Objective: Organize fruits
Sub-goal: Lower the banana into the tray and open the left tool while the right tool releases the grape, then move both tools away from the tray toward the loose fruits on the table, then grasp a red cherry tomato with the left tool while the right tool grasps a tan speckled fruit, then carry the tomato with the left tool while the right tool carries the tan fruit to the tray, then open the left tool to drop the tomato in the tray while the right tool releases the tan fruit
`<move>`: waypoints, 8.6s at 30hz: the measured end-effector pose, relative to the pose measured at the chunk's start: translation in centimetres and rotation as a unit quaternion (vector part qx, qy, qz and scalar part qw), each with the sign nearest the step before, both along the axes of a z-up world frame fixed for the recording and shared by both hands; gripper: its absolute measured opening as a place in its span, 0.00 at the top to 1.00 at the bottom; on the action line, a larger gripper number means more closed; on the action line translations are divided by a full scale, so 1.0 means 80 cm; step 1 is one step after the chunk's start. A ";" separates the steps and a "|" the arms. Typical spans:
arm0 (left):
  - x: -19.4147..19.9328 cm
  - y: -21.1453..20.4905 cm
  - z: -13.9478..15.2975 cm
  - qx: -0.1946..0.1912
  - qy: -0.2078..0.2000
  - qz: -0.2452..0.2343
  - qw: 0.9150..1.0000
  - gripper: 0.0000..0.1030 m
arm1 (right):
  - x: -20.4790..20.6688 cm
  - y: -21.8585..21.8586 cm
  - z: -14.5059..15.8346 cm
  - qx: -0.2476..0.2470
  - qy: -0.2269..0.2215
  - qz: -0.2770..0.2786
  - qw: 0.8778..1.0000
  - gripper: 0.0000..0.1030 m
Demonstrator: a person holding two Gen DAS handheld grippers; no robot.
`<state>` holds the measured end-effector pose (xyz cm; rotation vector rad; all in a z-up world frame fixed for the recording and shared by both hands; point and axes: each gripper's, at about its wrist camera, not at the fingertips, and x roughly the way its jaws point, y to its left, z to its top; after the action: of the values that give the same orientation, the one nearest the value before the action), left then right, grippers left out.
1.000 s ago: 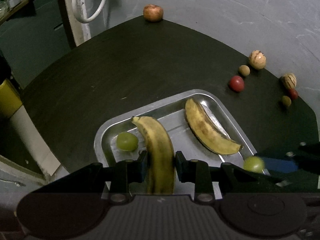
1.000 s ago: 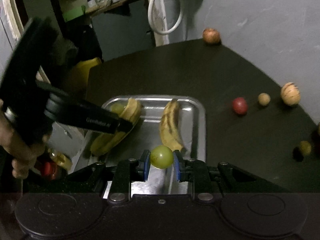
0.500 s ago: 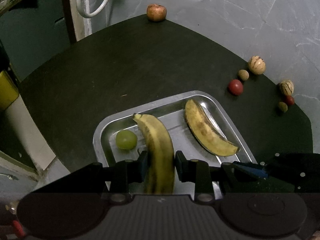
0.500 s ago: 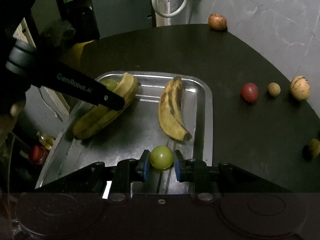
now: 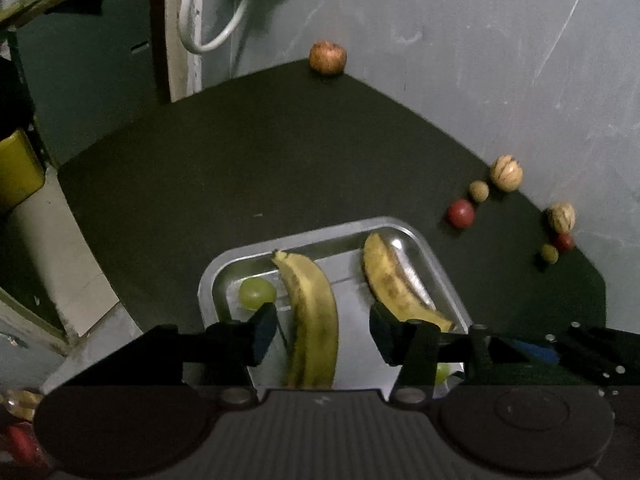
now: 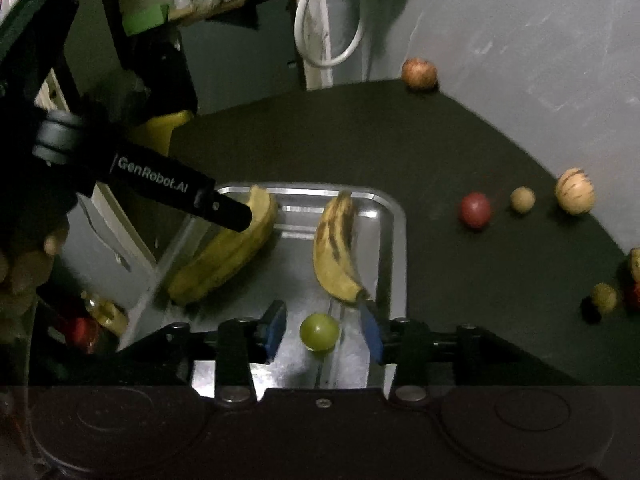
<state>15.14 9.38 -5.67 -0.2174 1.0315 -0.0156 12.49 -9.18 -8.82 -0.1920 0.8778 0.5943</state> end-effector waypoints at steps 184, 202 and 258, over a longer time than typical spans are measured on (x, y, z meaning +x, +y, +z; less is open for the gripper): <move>-0.090 -0.060 0.099 0.039 -0.156 0.015 0.987 0.68 | -0.051 -0.097 0.168 0.094 -0.157 0.031 0.983 0.73; -0.144 -0.034 0.036 0.020 -0.099 0.032 0.994 0.68 | -0.063 -0.051 0.131 0.078 -0.118 0.074 0.987 0.73; -0.114 -0.015 -0.072 -0.017 -0.023 0.024 0.999 0.67 | 0.040 0.071 -0.049 -0.050 0.043 0.128 0.990 0.69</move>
<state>6.02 8.19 -11.44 -0.2716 0.9802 0.0057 15.73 -3.53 -12.71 -0.3769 0.9752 0.8026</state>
